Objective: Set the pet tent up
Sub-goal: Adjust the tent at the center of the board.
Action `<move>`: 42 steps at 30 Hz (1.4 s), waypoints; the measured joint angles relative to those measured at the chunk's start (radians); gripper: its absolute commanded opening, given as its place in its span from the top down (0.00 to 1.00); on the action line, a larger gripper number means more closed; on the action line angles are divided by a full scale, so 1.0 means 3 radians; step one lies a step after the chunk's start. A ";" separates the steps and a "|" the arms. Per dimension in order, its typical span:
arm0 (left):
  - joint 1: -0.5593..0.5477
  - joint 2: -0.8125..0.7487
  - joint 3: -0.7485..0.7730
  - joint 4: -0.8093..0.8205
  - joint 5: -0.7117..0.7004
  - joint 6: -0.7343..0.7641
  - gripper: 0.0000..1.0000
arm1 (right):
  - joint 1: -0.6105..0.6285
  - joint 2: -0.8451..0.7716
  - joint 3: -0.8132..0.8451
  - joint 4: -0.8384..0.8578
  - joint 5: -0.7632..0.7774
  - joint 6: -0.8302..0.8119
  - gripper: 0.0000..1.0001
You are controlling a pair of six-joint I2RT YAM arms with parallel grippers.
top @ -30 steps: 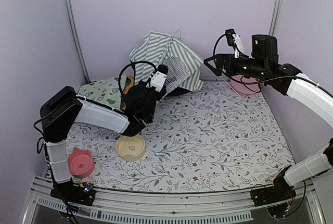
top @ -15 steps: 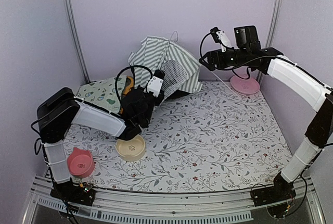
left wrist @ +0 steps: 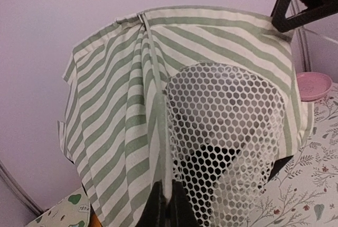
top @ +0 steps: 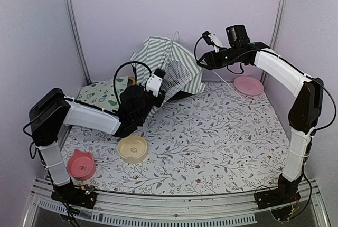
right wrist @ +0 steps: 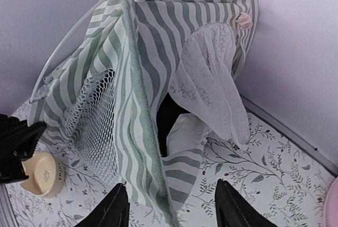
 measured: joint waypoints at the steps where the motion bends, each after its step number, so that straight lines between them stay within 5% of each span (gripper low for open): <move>1: 0.0020 -0.0019 0.0000 -0.0055 0.0072 -0.0047 1.00 | 0.0004 0.0003 0.0004 -0.0015 -0.0027 -0.0003 0.61; 6: 0.0126 -0.0146 0.0004 -0.0324 0.0393 -0.0304 1.00 | 0.0013 0.0020 0.0067 -0.0078 -0.0120 -0.0038 1.00; 10: 0.0211 -0.0245 0.0013 -0.0534 0.0612 -0.0454 0.98 | 0.0027 0.0022 0.0098 -0.0150 -0.0125 -0.0113 1.00; 15: 0.0305 -0.0385 0.0025 -0.0791 0.0882 -0.0614 0.73 | 0.0066 0.0022 0.0130 -0.0174 -0.0038 -0.0192 1.00; 27: 0.0451 -0.0441 0.0806 -0.1635 0.1039 -0.0880 0.60 | 0.0242 0.0020 0.0159 -0.0228 0.0139 -0.0328 1.00; 34: 0.0487 -0.0167 0.1466 -0.2159 0.1021 -0.0944 0.65 | 0.0364 0.0006 0.0144 -0.0223 0.0251 -0.0328 1.00; 42: 0.0534 0.0266 0.1995 -0.2608 0.0871 -0.0823 1.00 | 0.0416 -0.0078 -0.0015 -0.0179 0.0252 -0.0327 1.00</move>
